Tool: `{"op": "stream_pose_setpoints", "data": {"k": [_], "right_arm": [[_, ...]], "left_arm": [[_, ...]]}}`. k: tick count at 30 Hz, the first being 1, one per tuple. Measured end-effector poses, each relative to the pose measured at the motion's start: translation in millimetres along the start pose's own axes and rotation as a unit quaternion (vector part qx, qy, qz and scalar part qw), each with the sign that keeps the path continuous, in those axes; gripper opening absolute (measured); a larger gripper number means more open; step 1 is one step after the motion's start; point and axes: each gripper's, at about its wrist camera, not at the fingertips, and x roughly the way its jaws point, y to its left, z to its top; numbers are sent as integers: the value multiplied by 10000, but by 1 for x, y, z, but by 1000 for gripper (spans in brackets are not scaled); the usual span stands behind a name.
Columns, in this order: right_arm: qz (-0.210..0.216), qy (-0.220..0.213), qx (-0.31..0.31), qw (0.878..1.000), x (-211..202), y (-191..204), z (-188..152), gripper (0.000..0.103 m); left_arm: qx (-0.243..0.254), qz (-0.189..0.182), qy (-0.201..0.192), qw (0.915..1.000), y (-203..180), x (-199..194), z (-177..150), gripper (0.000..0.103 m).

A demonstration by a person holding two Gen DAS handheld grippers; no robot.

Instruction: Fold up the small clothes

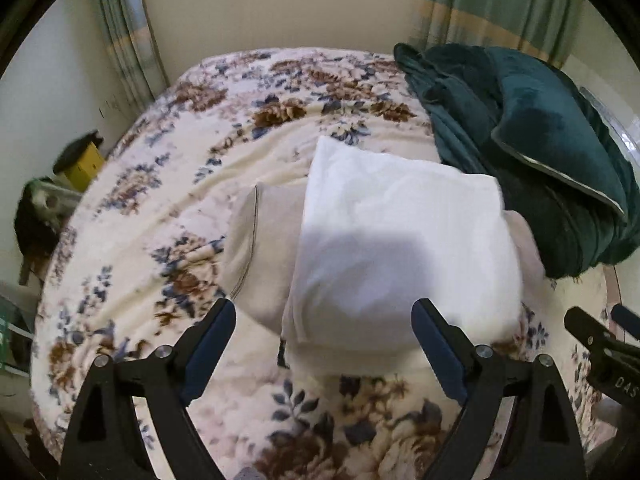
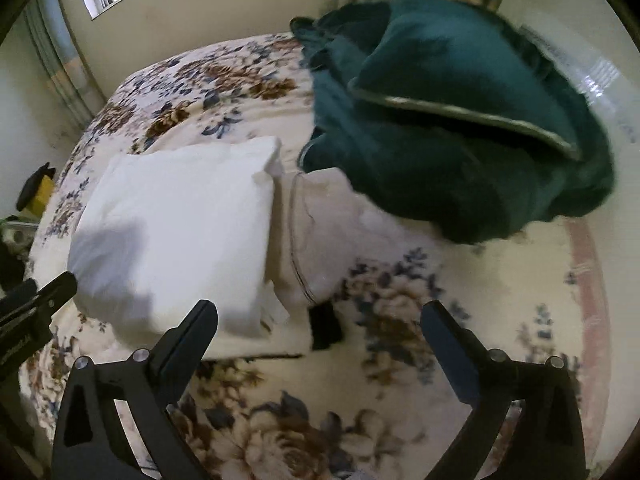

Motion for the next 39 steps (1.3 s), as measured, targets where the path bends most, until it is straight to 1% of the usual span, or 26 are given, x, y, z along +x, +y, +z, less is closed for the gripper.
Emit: {"op": "stream_pose_setpoints", "data": {"k": [3,5,9,10,16,20,23,29,33,36,39], "right_arm": [[-200,-196,17,9996,-42,-6,-12,103],[-258,-292,-43,9992,-68,-7,-16,103],[-360,-511,-69,9980,-129,-13,-32,103],[-392,-602,-67,9974,-149,-17,-38,103],[-398,-993,-7,9943,-254,-32,-74,103],[-338,-1219,-59,9919,-315,-38,-97,103],[-287,-1426,-159,9892,-361,-39,-114,103],[-236,-1834,-354,9821,-444,-39,-150,103],[-207,-2026,-364,9784,-485,-42,-169,103],[-186,-2132,-354,9762,-507,-45,-180,103],[-165,-2162,-325,9757,-518,-48,-186,103]], "left_arm": [[17,-37,-72,10000,-3,-34,-8,90],[-6,-102,-122,9999,-4,-56,-12,90],[94,-168,-313,9993,-12,-111,-23,90],[110,-166,-368,9991,-14,-129,-27,90],[160,-263,-572,9979,-19,-207,-50,90],[174,-266,-834,9960,-18,-264,-69,90],[185,-311,-953,9948,-17,-296,-81,90],[168,-276,-1202,9922,-14,-348,-101,90],[119,-323,-1299,9909,-11,-374,-114,90],[167,-310,-1377,9898,-12,-386,-121,90],[181,-315,-1439,9889,-12,-396,-128,90]]}}
